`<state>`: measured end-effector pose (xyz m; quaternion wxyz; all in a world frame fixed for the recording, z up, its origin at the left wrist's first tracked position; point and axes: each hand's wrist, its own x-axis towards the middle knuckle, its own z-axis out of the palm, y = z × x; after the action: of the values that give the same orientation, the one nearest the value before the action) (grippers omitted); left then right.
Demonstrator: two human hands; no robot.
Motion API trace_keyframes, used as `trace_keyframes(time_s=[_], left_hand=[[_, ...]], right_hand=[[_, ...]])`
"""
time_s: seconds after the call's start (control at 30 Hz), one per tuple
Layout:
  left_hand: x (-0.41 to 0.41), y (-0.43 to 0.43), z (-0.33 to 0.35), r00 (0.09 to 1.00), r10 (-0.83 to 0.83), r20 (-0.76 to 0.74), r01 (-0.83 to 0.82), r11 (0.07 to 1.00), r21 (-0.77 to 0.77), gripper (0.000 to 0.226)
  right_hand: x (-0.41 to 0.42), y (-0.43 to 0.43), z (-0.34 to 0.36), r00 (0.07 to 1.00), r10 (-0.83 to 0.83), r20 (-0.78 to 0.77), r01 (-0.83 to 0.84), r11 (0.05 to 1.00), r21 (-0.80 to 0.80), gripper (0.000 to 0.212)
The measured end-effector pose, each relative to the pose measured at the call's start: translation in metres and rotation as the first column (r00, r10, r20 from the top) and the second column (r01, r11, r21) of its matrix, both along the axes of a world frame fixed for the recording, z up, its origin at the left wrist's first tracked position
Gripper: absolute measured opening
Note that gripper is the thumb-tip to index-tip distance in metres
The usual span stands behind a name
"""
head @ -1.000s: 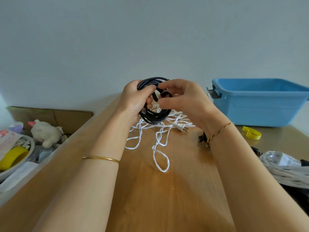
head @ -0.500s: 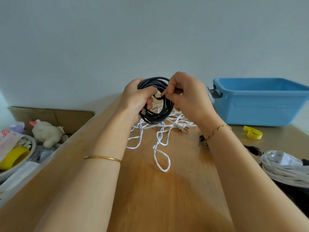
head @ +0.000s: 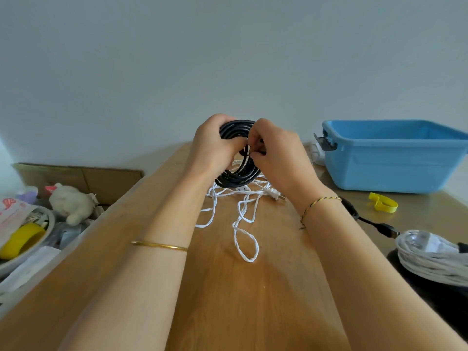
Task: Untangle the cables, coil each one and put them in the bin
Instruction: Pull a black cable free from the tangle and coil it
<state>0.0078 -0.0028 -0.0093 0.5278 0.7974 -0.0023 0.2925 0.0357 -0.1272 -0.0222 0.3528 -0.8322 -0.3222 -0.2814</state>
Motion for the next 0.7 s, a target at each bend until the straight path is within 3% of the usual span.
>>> trace_keyframes(time_s=[0.13, 0.33, 0.5, 0.7], left_hand=[[-0.0011, 0.0005, 0.0008, 1.0, 0.006, -0.008, -0.006, 1.0, 0.024, 0.017], [0.0011, 0.0006, 0.0003, 0.998, -0.035, -0.048, 0.036, 0.999, 0.002, 0.017], [0.0024, -0.0008, -0.0012, 0.998, -0.01, -0.057, 0.012, 0.999, 0.039, 0.016], [0.0028, -0.0034, -0.0038, 0.994, -0.067, -0.085, 0.065, 0.997, -0.03, 0.008]], right_hand=[[0.0022, 0.0028, -0.0043, 1.0, -0.002, -0.009, 0.001, 0.998, -0.066, 0.024], [-0.0006, 0.0028, -0.0036, 0.999, -0.019, 0.046, 0.02, 1.0, -0.02, 0.024], [-0.0001, 0.0019, -0.0058, 0.992, -0.115, 0.056, 0.123, 0.98, -0.158, 0.029], [-0.0049, 0.0041, -0.007, 0.984, -0.145, 0.103, 0.152, 0.986, -0.063, 0.022]])
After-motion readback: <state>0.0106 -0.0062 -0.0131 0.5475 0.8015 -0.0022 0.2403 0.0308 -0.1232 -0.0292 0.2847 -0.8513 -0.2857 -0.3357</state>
